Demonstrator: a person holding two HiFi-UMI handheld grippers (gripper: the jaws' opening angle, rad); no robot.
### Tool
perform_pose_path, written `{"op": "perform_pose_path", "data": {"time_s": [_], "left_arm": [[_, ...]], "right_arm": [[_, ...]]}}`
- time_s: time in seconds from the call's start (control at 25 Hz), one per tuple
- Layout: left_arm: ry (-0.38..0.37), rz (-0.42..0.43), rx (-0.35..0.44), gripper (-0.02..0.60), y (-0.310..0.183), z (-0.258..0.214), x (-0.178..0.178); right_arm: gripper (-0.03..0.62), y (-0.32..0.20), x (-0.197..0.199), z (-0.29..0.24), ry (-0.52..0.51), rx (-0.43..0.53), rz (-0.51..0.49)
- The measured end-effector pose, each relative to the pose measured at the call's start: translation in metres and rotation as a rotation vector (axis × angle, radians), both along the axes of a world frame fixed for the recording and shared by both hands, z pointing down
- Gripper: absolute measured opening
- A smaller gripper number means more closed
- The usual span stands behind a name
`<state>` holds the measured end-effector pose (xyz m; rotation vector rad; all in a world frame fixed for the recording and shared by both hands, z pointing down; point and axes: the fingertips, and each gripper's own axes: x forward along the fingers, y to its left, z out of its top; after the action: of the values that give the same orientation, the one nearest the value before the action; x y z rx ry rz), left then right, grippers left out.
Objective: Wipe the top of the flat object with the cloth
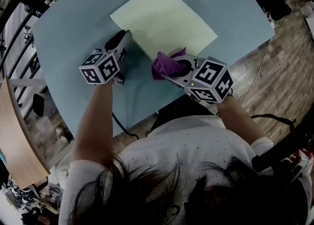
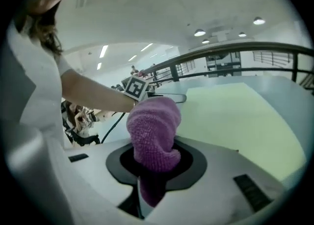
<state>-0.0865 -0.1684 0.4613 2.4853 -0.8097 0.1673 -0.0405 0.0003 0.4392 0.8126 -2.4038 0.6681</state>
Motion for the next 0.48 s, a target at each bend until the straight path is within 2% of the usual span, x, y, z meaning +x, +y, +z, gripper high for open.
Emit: {"op": "perform_pose_path", "data": {"time_s": [0.24, 0.48], "left_arm": [[-0.001, 0.014, 0.007, 0.112, 0.006, 0.004, 0.005], [0.007, 0.030, 0.010, 0.112, 0.002, -0.001, 0.006]], "right_arm": [[0.084, -0.007, 0.057, 0.006, -0.059, -0.035, 0.180], [0.084, -0.030, 0.114, 0.002, -0.022, 0.004, 0.337]]}}
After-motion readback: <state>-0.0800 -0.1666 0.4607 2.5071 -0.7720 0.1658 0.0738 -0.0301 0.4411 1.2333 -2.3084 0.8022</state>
